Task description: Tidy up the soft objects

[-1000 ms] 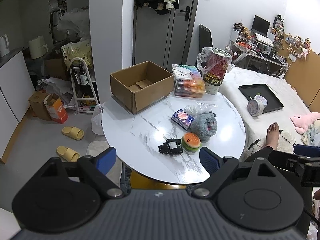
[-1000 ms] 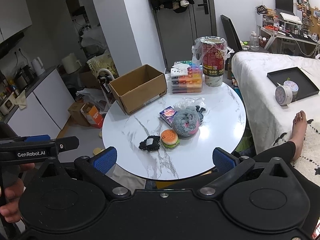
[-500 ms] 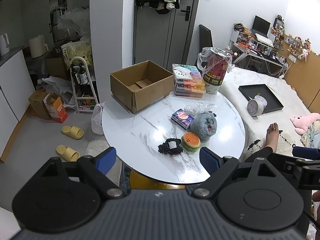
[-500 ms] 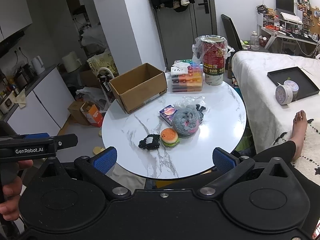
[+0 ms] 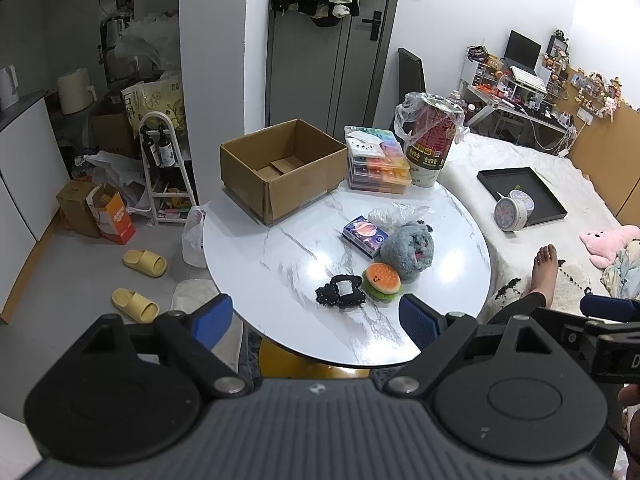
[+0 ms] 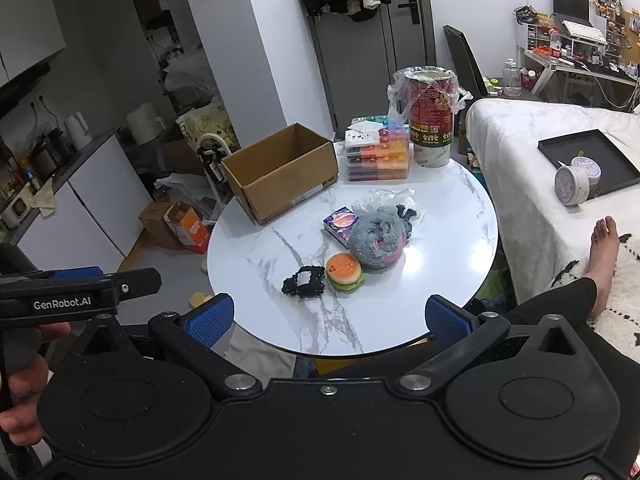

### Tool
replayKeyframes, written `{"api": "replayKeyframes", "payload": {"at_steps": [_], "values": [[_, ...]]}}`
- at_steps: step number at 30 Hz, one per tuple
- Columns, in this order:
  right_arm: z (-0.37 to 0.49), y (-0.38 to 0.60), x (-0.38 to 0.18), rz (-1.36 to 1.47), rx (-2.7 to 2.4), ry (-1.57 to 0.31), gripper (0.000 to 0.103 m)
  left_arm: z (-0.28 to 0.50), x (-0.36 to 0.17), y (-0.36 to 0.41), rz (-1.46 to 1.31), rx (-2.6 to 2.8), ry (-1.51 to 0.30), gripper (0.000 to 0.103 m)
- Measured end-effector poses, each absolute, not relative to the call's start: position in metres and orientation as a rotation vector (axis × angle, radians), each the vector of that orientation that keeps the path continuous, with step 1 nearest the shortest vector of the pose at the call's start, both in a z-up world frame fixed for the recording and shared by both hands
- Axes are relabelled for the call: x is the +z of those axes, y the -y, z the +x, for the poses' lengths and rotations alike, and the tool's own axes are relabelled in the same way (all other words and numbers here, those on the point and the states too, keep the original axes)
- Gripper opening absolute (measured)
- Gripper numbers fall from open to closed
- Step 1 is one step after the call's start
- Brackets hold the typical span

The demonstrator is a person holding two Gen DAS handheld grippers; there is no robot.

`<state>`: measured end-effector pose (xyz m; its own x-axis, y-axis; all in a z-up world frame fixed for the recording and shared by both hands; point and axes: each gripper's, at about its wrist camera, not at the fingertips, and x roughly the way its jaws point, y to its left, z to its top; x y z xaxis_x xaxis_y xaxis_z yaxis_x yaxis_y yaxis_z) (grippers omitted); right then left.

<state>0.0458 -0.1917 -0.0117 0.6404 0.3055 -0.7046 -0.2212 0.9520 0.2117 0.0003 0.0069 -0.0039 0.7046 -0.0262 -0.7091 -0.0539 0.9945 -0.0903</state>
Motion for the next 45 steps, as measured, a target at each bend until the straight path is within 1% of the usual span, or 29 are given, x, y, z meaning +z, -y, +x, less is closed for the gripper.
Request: {"api": "replayKeyframes", "payload": {"at_steps": [10,25,39,45], "values": [[0.054,0.191,-0.013,0.11,0.323,-0.834,0.103,0.006,-0.009,-0.004,-0.086,0.029,-0.813,0.089],[0.086,0.2,-0.031,0.12,0.291,-0.877,0.103,0.043,-0.023,-0.002,-0.08,0.031,-0.863,0.089],[0.121,0.2,-0.052,0.148,0.285,-0.934,0.103,0.08,-0.049,-0.006,-0.098,0.013,-0.911,0.088],[0.135,0.194,-0.065,0.139,0.284,-0.95,0.103,0.098,-0.069,-0.008,-0.108,0.008,-0.946,0.087]]}}
